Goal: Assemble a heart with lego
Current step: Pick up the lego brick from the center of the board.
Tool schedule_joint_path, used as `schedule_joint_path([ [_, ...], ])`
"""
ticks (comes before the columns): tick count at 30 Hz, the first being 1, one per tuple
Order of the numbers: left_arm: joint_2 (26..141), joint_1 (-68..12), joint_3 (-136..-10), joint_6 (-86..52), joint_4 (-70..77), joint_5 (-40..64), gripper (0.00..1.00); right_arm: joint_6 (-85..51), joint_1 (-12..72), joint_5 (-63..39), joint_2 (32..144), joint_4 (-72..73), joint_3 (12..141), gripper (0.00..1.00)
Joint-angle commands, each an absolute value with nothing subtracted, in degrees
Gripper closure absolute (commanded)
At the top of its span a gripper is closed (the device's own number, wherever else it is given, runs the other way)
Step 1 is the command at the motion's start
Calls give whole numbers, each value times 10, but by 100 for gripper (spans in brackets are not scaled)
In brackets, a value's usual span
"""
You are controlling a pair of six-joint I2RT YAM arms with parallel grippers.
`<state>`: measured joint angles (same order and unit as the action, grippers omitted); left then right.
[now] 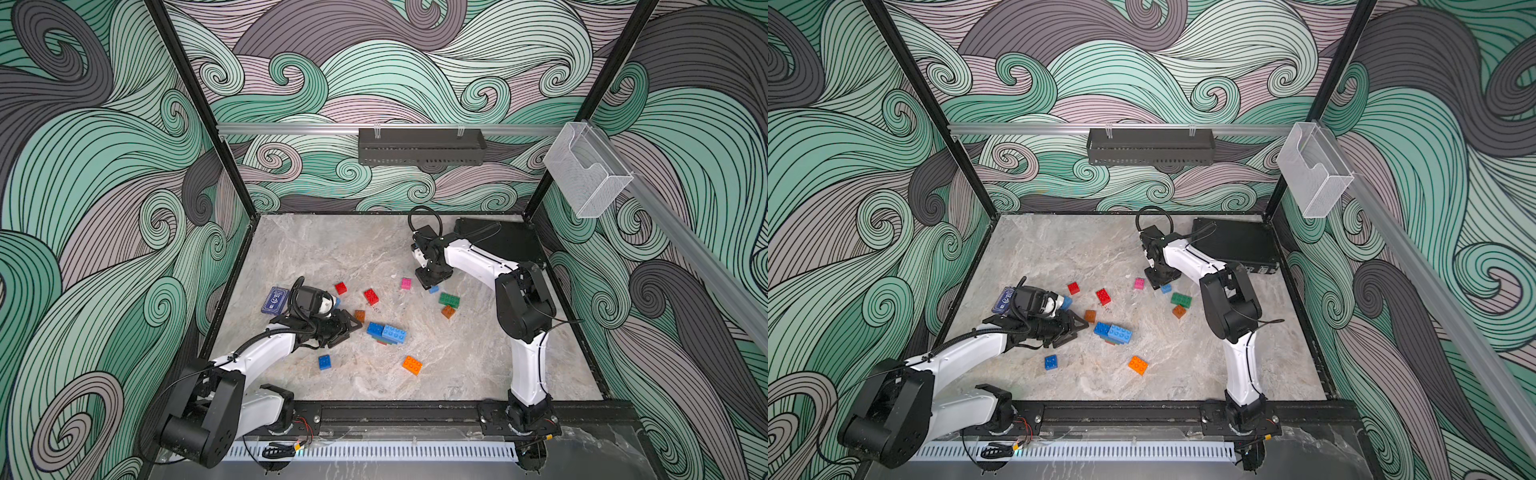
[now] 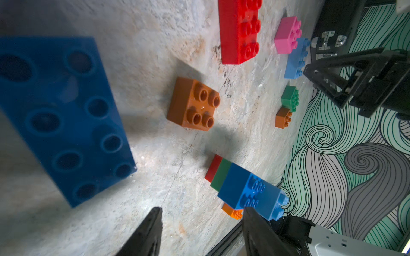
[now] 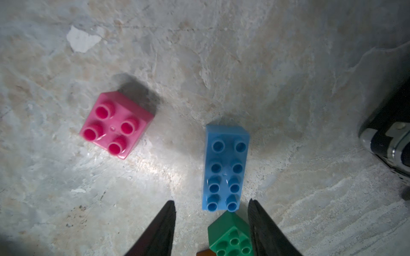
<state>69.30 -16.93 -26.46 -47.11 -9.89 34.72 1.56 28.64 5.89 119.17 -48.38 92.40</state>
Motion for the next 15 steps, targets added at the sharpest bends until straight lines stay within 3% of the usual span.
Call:
schedule_joint_path([
  [1, 701, -164, -288, -461, -105, 359, 42, 18, 278, 52, 1209, -488, 938, 48],
  [15, 714, -163, -286, -462, -97, 362, 43, 11, 273, 44, 1235, -488, 936, 57],
])
